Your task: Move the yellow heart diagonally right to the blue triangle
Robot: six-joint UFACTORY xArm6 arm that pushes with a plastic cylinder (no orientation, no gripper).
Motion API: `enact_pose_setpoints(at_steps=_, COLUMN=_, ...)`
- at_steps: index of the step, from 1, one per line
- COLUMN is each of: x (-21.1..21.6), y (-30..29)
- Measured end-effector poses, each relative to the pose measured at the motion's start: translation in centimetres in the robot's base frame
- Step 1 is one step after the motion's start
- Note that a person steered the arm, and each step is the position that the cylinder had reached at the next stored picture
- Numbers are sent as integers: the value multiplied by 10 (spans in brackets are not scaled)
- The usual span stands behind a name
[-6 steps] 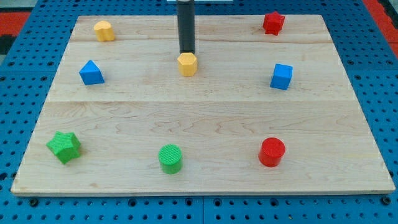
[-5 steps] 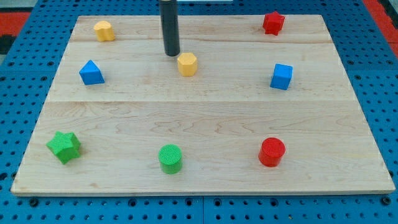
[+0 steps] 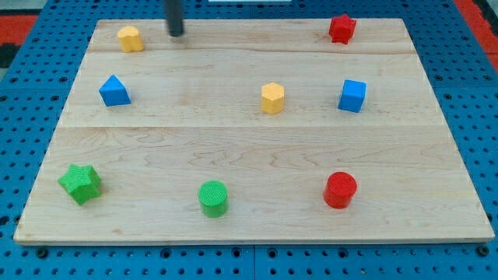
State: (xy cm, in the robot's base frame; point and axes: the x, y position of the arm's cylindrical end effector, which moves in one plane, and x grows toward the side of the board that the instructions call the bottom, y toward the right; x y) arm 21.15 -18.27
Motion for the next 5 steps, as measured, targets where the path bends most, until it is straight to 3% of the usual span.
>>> enact_pose_setpoints(at_steps=1, x=-6, y=-96)
enact_pose_setpoints(at_steps=2, x=29, y=-109)
enact_pose_setpoints(at_steps=3, x=52, y=-56)
enact_pose_setpoints(at_steps=5, x=24, y=-81)
